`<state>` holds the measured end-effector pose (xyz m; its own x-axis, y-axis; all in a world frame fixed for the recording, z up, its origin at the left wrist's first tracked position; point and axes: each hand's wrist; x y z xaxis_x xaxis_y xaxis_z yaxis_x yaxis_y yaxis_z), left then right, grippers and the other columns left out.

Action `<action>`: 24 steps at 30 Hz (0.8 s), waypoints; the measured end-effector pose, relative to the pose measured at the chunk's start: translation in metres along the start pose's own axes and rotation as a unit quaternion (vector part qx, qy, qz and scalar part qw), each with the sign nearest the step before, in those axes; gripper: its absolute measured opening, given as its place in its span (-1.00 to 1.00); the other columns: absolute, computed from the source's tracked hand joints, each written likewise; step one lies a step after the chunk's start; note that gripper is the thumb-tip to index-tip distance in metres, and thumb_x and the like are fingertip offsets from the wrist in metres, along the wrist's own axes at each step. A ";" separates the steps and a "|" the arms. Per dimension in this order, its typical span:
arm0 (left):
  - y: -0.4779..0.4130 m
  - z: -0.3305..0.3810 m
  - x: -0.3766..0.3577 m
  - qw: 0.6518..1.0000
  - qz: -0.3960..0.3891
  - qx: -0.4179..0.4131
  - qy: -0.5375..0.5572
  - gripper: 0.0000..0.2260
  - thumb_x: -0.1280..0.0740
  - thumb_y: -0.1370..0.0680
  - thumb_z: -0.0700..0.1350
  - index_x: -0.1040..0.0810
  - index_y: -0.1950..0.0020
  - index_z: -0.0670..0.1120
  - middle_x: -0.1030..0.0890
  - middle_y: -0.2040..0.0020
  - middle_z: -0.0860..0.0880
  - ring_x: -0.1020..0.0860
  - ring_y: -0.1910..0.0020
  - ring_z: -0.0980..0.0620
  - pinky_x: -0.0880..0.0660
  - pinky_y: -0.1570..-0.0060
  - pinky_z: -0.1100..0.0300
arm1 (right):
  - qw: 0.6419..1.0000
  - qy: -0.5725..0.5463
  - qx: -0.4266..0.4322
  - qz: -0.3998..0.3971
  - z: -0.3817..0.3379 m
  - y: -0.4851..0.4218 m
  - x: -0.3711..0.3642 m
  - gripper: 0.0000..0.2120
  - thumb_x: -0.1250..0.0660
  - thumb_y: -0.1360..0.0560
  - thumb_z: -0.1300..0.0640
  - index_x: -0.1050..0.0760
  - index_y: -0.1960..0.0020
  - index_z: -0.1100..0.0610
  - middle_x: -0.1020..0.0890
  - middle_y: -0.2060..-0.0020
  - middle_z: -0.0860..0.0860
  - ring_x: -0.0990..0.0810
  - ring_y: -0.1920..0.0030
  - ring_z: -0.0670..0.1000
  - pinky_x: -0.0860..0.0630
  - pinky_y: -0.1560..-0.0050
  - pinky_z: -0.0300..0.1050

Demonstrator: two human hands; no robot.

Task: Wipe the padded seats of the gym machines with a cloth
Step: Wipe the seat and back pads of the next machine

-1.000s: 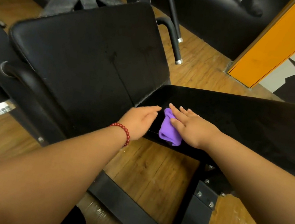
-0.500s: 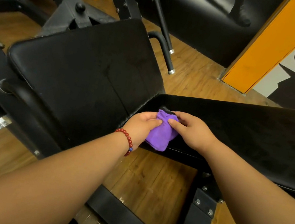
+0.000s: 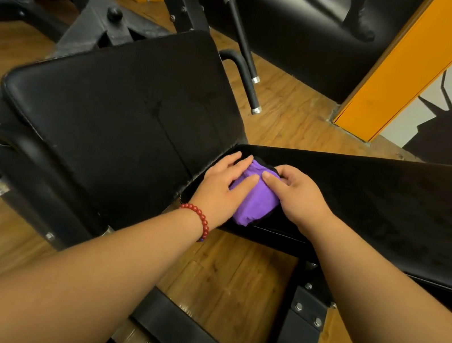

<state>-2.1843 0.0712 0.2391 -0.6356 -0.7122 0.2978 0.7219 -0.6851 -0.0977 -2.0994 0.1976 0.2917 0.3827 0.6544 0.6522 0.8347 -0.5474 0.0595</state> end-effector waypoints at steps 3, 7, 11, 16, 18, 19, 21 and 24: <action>0.009 0.000 -0.012 0.999 -0.030 0.004 -0.028 -0.36 -0.26 -0.58 0.14 -0.06 -0.58 0.09 -0.17 -0.54 0.10 -0.19 -0.47 0.11 -0.24 -0.43 0.15 | 1.000 -0.009 0.005 -0.013 -0.001 0.001 0.003 -0.76 -0.21 -0.62 -0.03 -0.55 0.09 0.05 -0.62 0.19 0.03 -0.58 0.18 -0.03 -0.47 0.19 -0.21; 0.010 0.001 -0.022 0.998 -0.050 0.021 -0.037 -0.30 -0.26 -0.59 0.12 0.08 -0.59 0.08 -0.19 -0.53 0.06 -0.31 -0.35 0.14 -0.31 -0.15 0.38 | 0.999 -0.013 0.014 -0.033 0.000 0.003 0.006 -0.60 -0.11 -0.65 -0.06 -0.58 0.05 0.19 -0.63 0.14 0.14 -0.60 0.10 0.09 -0.54 0.04 -0.07; 0.006 0.001 -0.022 0.995 -0.051 0.026 -0.086 -0.41 -0.16 -0.64 0.08 0.07 -0.59 0.07 -0.44 -0.28 -0.01 -0.49 0.02 0.16 -0.44 0.24 0.44 | 0.999 -0.014 0.016 -0.031 0.003 0.003 0.004 -0.50 -0.08 -0.65 -0.10 -0.55 0.07 0.30 -0.59 0.16 0.21 -0.57 0.12 0.09 -0.48 0.04 -0.10; 0.007 -0.013 -0.008 0.990 0.034 0.101 -0.090 -0.53 -0.13 -0.65 0.08 -0.15 -0.55 0.07 -0.58 -0.10 -0.08 -0.60 0.03 -0.03 -0.60 0.03 0.07 | 1.000 -0.002 0.017 -0.008 0.005 0.002 -0.002 -0.66 -0.10 -0.64 -0.08 -0.57 -0.18 0.05 -0.61 0.05 -0.08 -0.55 0.03 -0.14 -0.44 0.03 -0.26; 0.015 -0.019 0.003 0.980 0.059 0.120 -0.145 -0.47 -0.12 -0.66 0.04 0.02 -0.58 0.09 -0.54 -0.09 -0.05 -0.57 0.01 0.00 -0.56 0.00 0.10 | 1.000 0.008 0.018 -0.016 0.005 0.002 -0.004 -0.69 -0.10 -0.64 -0.09 -0.54 -0.22 -0.02 -0.61 0.01 -0.13 -0.56 -0.02 -0.13 -0.46 -0.01 -0.25; 0.020 -0.023 0.008 0.973 0.078 0.128 -0.175 -0.45 -0.11 -0.67 0.01 0.08 -0.59 0.08 -0.54 -0.11 -0.07 -0.57 0.01 0.01 -0.56 0.02 0.11 | 0.999 0.020 0.022 -0.025 0.004 0.003 -0.005 -0.72 -0.11 -0.64 -0.09 -0.53 -0.19 -0.06 -0.61 0.01 -0.14 -0.56 -0.04 -0.13 -0.46 -0.04 -0.23; 0.027 -0.032 0.012 0.960 0.113 0.150 -0.207 -0.45 -0.10 -0.67 -0.05 0.10 -0.59 0.03 -0.50 -0.28 -0.12 -0.58 -0.01 0.00 -0.55 0.07 0.14 | 0.995 0.073 0.039 -0.054 0.003 0.006 -0.007 -0.75 -0.12 -0.63 -0.10 -0.51 -0.19 -0.10 -0.61 -0.06 -0.14 -0.54 -0.11 -0.13 -0.46 -0.11 -0.19; 0.030 -0.047 -0.002 0.965 0.114 0.175 -0.158 -0.48 -0.07 -0.68 -0.13 0.07 -0.59 -0.03 -0.10 -0.58 -0.04 -0.38 -0.40 -0.05 -0.47 -0.14 0.17 | 0.960 0.234 0.085 -0.125 0.000 0.008 -0.013 -0.63 -0.10 -0.65 -0.07 -0.38 -0.42 -0.07 -0.47 -0.36 -0.11 -0.39 -0.38 -0.08 -0.34 -0.33 -0.12</action>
<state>-2.1742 0.0443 0.1908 -0.3733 -0.7187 0.5867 0.9167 -0.3828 0.1143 -2.0980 0.1848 0.2836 -0.0249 0.4273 0.9038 0.9455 -0.2835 0.1600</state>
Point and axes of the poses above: each hand's wrist, its own y-axis away from the middle knuckle, its own x-axis out of the back of the hand, z = x × y
